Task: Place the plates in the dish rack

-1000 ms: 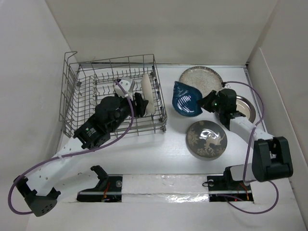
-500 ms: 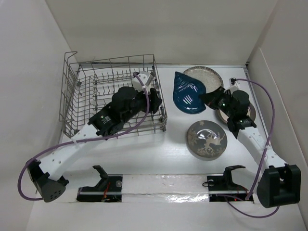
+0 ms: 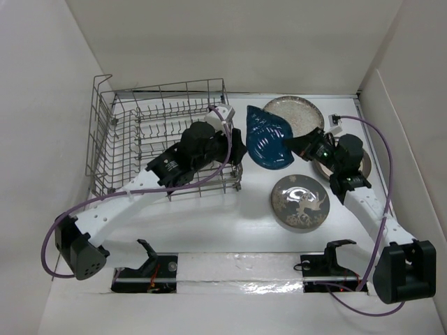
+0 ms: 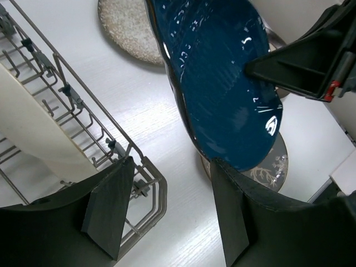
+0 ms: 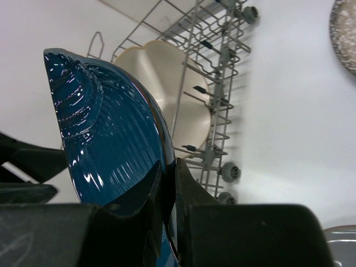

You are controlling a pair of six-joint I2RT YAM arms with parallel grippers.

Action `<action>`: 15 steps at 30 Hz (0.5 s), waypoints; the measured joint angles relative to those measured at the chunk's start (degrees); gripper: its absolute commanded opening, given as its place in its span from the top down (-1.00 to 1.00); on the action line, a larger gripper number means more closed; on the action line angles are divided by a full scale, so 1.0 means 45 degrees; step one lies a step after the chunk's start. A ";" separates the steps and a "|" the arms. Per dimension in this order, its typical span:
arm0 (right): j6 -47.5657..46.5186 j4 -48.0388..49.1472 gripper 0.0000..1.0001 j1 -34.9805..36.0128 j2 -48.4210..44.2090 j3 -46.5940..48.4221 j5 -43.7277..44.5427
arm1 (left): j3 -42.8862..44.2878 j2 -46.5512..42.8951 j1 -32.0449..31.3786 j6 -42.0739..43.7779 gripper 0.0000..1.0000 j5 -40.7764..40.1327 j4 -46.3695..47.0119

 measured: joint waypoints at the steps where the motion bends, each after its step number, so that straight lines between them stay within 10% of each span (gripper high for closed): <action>1: 0.0117 0.0165 1.00 0.0000 -0.0010 0.0000 -0.0121 | 0.0000 0.0131 0.0000 -0.0034 -0.08 0.0029 0.0000; 15: 0.0325 0.0253 1.00 0.1569 -0.0753 0.0000 -0.0044 | -0.0005 0.0345 0.0000 -0.0661 0.04 0.0724 0.0792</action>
